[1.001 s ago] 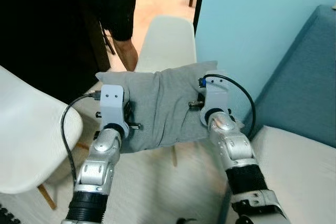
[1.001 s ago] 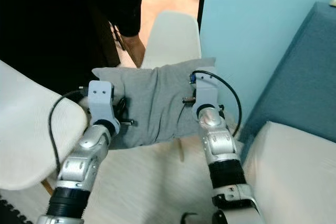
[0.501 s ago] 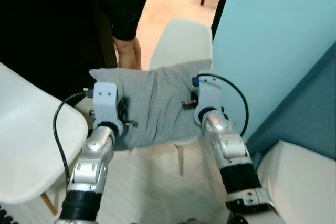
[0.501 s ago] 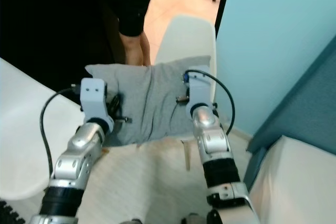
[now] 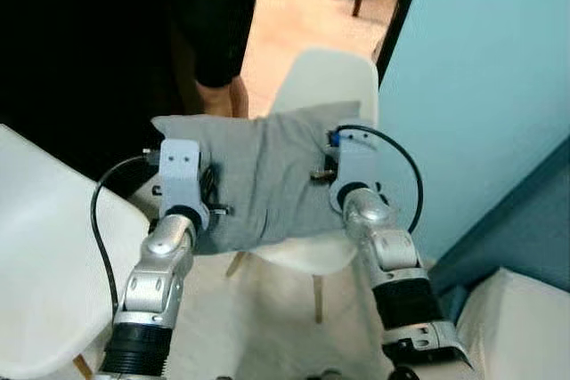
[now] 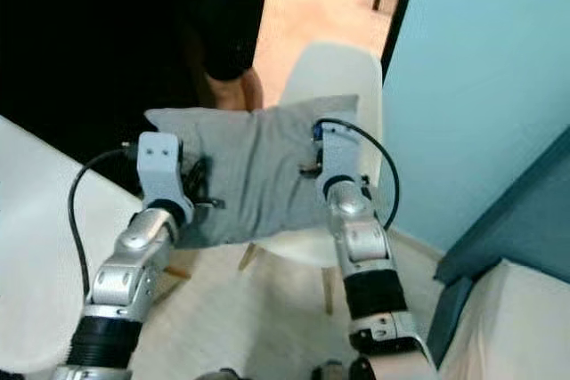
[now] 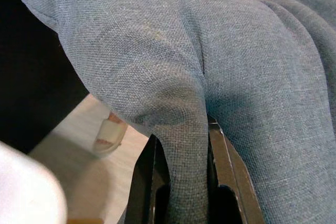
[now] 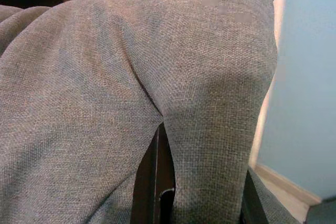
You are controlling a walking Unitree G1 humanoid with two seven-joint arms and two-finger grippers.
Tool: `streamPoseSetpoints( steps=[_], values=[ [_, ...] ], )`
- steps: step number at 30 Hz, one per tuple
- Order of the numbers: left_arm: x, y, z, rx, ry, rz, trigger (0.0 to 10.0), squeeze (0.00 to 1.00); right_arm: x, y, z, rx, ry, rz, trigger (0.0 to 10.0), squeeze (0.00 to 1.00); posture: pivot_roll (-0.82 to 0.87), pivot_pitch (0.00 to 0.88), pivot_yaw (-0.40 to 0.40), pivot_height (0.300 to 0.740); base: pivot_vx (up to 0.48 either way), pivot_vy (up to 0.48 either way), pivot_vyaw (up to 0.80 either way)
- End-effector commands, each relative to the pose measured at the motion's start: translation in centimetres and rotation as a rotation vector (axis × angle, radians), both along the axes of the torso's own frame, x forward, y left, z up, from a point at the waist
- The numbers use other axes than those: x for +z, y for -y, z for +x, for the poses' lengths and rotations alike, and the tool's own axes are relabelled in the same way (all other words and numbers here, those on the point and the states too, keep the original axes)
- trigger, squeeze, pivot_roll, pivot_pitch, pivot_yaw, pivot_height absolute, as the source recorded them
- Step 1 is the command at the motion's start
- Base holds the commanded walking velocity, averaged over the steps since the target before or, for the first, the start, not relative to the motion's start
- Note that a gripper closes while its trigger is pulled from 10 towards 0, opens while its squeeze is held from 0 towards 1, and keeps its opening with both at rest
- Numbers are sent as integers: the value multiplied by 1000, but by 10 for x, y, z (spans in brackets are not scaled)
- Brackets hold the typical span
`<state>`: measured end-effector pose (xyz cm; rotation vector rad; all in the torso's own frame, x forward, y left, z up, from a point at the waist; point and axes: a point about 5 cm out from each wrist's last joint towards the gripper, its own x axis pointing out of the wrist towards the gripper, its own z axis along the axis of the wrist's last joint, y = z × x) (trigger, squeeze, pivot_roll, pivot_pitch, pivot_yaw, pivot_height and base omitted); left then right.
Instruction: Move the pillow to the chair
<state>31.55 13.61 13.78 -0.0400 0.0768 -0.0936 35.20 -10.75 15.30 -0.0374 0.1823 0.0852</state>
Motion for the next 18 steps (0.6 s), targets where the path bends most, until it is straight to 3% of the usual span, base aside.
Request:
streamPoseSetpoints(
  steps=[1, 3, 12, 18],
  values=[
    [7, 15, 0, -66, 34, -15, 10000, 0, 3, -5, -1, 28, 15, 6, 10000, 0, 25, 118, 9, 740, 341, 0, -800],
    [8, 15, 0, -66, 35, -15, 10000, 0, 3, -4, 0, 21, 13, 13, 10000, 0, 25, 120, 8, 740, 345, 0, -625],
    [7, 15, 1, -62, 31, -8, 10000, 0, 4, -5, 1, 40, 16, -4, 10000, 0, 25, 126, 7, 740, 327, 0, 0],
    [8, 16, 2, -59, 33, -8, 10000, 0, 5, -7, 1, 52, 22, -1, 10000, 0, 25, 130, 6, 740, 0, 0, 0]
  ],
)
